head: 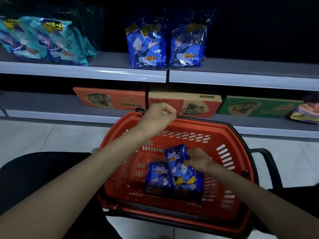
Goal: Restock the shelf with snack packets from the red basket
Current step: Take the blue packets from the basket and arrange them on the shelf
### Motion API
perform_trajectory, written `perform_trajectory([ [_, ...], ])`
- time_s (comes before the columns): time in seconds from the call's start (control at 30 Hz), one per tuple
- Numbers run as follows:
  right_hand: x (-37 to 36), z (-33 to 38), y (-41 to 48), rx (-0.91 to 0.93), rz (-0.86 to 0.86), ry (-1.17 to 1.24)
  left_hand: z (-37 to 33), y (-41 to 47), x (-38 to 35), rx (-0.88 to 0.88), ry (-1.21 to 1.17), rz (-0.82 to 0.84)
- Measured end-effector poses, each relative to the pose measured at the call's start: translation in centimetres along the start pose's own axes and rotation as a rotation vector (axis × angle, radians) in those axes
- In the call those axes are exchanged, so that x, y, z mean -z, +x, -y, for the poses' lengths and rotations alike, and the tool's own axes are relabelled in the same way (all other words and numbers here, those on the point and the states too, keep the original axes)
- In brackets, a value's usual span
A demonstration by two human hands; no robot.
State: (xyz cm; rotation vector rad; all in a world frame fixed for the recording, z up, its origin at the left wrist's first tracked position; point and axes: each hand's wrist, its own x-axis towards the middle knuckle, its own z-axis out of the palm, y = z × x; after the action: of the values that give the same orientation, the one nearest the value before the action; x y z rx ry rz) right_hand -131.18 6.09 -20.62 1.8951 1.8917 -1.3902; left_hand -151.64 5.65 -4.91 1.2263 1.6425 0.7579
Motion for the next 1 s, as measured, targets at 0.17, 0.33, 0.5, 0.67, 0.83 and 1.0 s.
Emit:
perform_trajectory([
  [0.17,6.5,3.0,-5.5,0.288,-0.158,-0.408,0.9,-0.5,-0.9,-0.147,0.343,0.097],
  [0.33,10.0,6.1,-9.4,0.511,-0.285,-0.745,0.4,-2.2,-1.9,-0.266,0.654,0.121],
  [0.5,11.2,8.4,-10.5,0.738,-0.423,-0.987,0.0,-2.9,-2.4,-0.394,0.799,0.002],
  [0.67,12.0,10.3,-11.5,0.900,-0.550,-1.075,-0.3,-3.0,-2.9,-0.363,0.760,-0.062],
  [0.83,13.0,11.1,-11.7,0.991,-0.639,-1.070,-0.1,-2.2,-2.7,-0.345,0.611,-0.158],
  [1.0,16.3,10.4,-13.9,1.050,-1.004,-0.736,0.2,-1.4,-2.2,-0.211,0.185,-0.142],
])
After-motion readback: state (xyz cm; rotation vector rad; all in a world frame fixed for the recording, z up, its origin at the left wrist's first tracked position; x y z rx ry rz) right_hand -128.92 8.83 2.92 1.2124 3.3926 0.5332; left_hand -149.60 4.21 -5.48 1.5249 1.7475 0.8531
